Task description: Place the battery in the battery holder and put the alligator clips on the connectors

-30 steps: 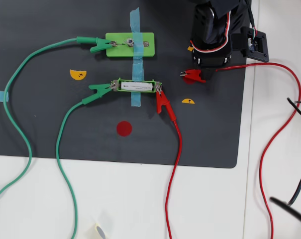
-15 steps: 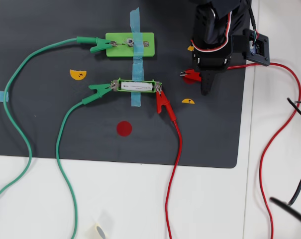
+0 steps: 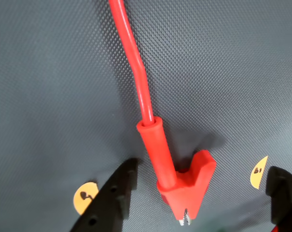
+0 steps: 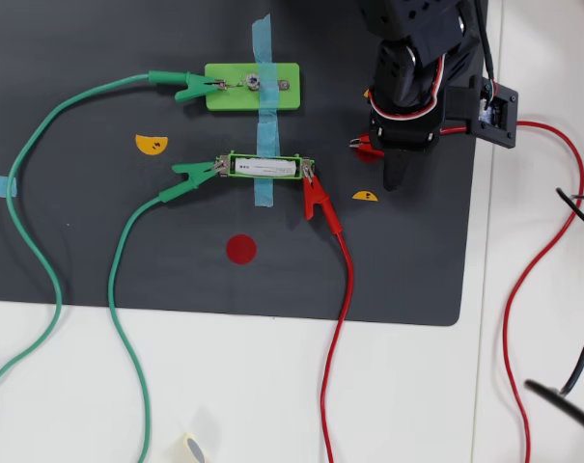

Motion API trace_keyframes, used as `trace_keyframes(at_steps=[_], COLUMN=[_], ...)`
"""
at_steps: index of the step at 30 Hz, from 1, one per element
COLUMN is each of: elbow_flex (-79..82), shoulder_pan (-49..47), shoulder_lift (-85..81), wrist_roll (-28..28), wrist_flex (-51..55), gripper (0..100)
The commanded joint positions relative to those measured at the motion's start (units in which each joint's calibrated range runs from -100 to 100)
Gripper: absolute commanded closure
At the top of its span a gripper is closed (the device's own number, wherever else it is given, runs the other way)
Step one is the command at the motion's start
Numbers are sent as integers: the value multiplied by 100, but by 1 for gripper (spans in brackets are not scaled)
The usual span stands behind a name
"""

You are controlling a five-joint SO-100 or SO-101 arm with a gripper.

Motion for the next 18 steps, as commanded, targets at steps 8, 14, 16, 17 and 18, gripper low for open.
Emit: trace_keyframes(at_steps=[8,14,16,17,18], elbow_flex=[-1372,-1591,-1600,-1600,-1600], shoulder_pan=[196,428,448,448,448], shoulder_lift=[1085,1178,1187,1187,1187], wrist_roll=[-25,-41,-41,-41,-41], wrist_flex=[1090,1159,1159,1159,1159], gripper=[73,74,74,74,74])
